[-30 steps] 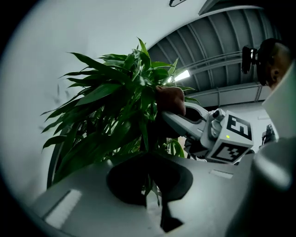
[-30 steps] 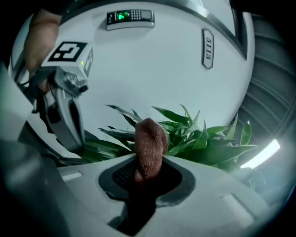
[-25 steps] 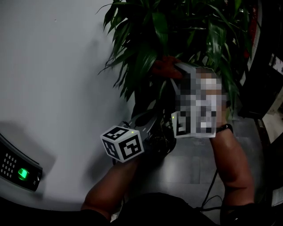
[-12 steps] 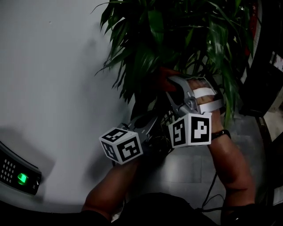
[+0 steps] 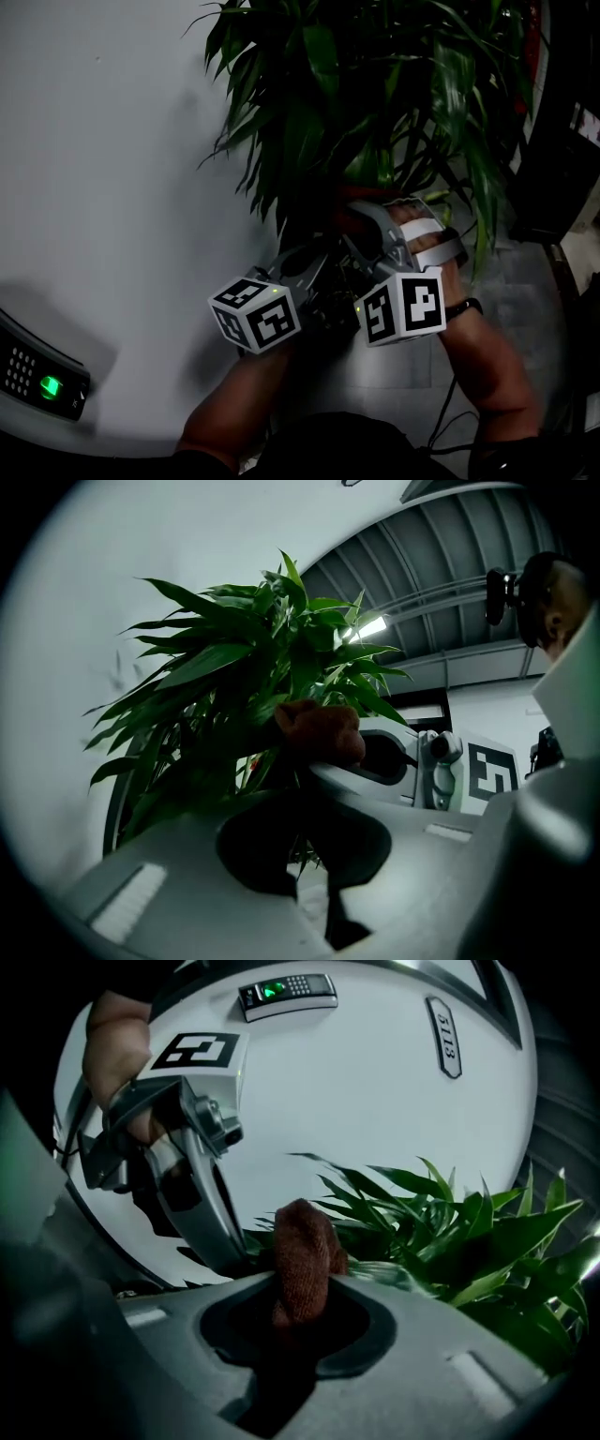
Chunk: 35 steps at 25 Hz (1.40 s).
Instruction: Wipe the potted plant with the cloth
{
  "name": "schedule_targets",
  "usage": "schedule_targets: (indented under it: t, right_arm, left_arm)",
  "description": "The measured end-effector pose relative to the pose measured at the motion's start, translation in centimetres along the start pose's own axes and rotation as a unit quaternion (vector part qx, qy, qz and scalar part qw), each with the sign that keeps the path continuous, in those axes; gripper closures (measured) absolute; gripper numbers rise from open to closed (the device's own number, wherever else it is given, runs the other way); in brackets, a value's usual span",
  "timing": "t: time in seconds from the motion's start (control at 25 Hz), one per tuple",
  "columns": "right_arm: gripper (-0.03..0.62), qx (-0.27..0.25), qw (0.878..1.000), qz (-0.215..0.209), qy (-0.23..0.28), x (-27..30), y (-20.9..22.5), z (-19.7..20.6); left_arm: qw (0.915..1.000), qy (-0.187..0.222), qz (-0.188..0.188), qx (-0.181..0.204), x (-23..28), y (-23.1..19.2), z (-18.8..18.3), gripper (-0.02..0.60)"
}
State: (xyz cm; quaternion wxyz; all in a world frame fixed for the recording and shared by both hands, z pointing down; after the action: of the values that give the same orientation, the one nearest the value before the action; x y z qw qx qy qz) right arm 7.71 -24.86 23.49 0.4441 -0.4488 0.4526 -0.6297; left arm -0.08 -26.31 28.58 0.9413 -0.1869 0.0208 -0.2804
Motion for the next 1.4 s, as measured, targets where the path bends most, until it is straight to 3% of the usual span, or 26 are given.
schedule_targets:
  t: [0.16, 0.48, 0.6, 0.72, 0.96, 1.28, 1.4]
  right_arm:
    - [0.523, 0.019, 0.999, -0.047, 0.01, -0.8, -1.4, -0.2]
    - [0.523, 0.049, 0.995, -0.09, 0.018, -2.9, -2.1, -0.1]
    - [0.523, 0.051, 0.994, -0.088, 0.024, -4.3, -1.8, -0.3]
    - [0.523, 0.045, 0.997, -0.055, 0.03, -5.9, -0.7, -0.7]
    - [0.523, 0.027, 0.997, 0.078, 0.013, -5.6, 3.6, -0.9]
    - [0.523, -0.013, 0.992, 0.128, -0.018, 0.0, 7.4, -0.7]
    - [0.523, -0.007, 0.991, 0.128, -0.026, 1.8, 8.9, -0.1]
  left_arm:
    - [0.9997, 0.0, -0.018, 0.02, -0.2, -0.1, -0.1, 0.558]
    - [0.9995, -0.002, -0.019, 0.025, -0.1, -0.3, 0.0, 0.558]
    - [0.9995, 0.001, -0.019, 0.025, -0.3, -0.4, -0.2, 0.558]
    - [0.9995, 0.001, -0.017, 0.027, -0.2, -0.3, -0.3, 0.558]
    - [0.9994, -0.001, -0.015, 0.03, 0.1, 0.0, -0.2, 0.558]
    - [0.9992, -0.001, -0.016, 0.036, 0.1, 0.3, -0.4, 0.558]
    - [0.9985, -0.002, -0.025, 0.048, 0.1, 0.3, -0.4, 0.558]
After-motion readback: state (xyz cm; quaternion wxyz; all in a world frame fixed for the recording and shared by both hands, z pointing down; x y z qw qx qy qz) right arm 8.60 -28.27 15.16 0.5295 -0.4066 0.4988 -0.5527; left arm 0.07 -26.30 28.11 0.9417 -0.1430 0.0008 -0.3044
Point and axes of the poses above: the fingertips, and each gripper's own axes: x forward along the fingers, y to its right, z out of its underside, the point moved 7 cm from there along -x, backward along the fingers, and after that the axes turned 15 degrees about -y, right-handed, at the moved point
